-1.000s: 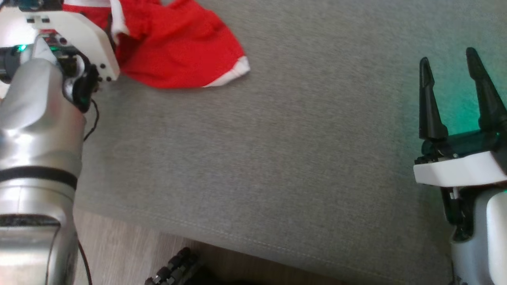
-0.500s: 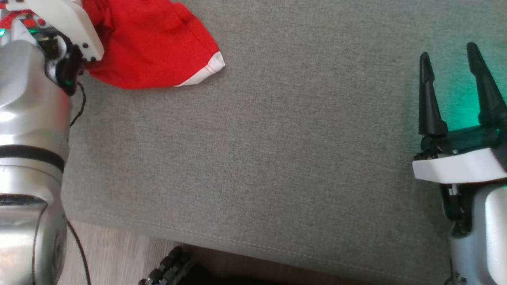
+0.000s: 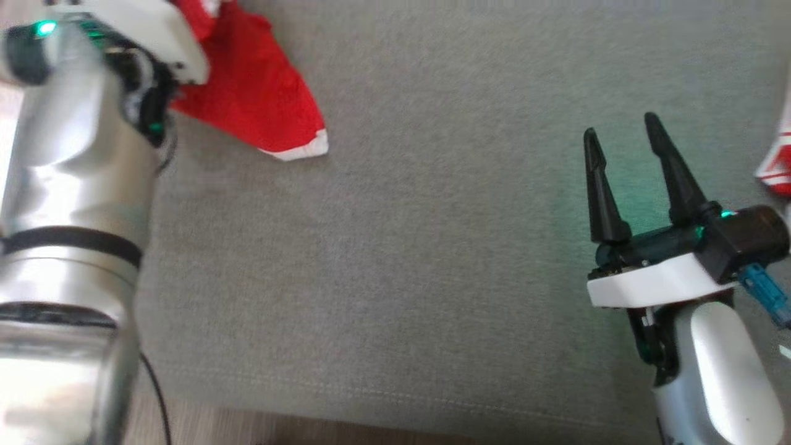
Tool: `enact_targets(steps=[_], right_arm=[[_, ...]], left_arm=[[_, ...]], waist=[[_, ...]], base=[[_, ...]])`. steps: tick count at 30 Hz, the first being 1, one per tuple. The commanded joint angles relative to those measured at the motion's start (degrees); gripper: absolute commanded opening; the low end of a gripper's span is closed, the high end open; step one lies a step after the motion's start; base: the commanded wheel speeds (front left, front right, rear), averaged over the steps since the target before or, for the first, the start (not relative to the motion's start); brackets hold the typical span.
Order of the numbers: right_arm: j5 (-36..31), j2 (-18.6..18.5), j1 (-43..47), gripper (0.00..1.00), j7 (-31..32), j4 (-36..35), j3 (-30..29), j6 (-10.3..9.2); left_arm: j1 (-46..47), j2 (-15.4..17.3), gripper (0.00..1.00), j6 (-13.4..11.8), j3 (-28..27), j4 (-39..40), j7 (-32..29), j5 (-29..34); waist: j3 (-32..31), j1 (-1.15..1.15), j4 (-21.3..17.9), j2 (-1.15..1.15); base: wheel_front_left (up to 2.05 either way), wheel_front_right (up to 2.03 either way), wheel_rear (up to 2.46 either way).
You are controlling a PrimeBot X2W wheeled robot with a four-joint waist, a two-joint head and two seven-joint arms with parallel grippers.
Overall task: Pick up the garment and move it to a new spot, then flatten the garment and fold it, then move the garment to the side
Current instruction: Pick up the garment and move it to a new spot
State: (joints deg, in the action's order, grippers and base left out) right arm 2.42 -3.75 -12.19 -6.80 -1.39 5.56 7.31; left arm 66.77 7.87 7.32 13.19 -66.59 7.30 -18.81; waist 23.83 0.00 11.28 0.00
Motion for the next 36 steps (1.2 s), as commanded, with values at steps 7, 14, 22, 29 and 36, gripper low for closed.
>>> enact_targets(steps=[7, 14, 22, 29, 36], right_arm=[[5.1, 0.9, 1.7, 1.0, -3.9, 2.7, 2.6, 0.18], [7.4, 0.9, 2.0, 1.0, -5.6, 5.0, 3.2, 0.18], [8.6, 0.9, 1.5, 1.0, -6.6, 5.9, 3.8, 0.18], [9.4, 0.9, -0.2, 1.0, -7.4, 6.7, 5.1, 0.18], [10.5, 0.9, -2.3, 1.0, -8.0, 7.9, 6.0, 0.18]], left_arm=[[-1.3, -2.3, 0.0, 0.2, 2.9, 8.1, 1.4, -2.6], [-5.8, -4.7, 0.0, -0.7, 5.8, 15.9, -0.6, -4.9], [-12.4, -5.0, 0.0, -6.2, 13.5, 27.8, -4.1, -10.0], [-16.5, -5.0, 0.0, -14.1, 21.4, 30.4, -4.0, -12.6], [-12.3, -5.0, 1.0, -18.6, 25.1, 23.2, 0.8, -11.9]], waist=[[-9.3, 0.0, -5.3, 0.0], [-12.4, 0.0, -8.0, 0.0], [-11.4, 0.0, -11.0, 0.0], [-8.7, 0.0, -15.1, 0.0], [-5.6, 0.0, -19.2, 0.0]], base=[[0.0, 0.0, 0.0], [0.0, 0.0, 0.0], [0.0, 0.0, 0.0], [0.0, 0.0, 0.0], [0.0, 0.0, 0.0]])
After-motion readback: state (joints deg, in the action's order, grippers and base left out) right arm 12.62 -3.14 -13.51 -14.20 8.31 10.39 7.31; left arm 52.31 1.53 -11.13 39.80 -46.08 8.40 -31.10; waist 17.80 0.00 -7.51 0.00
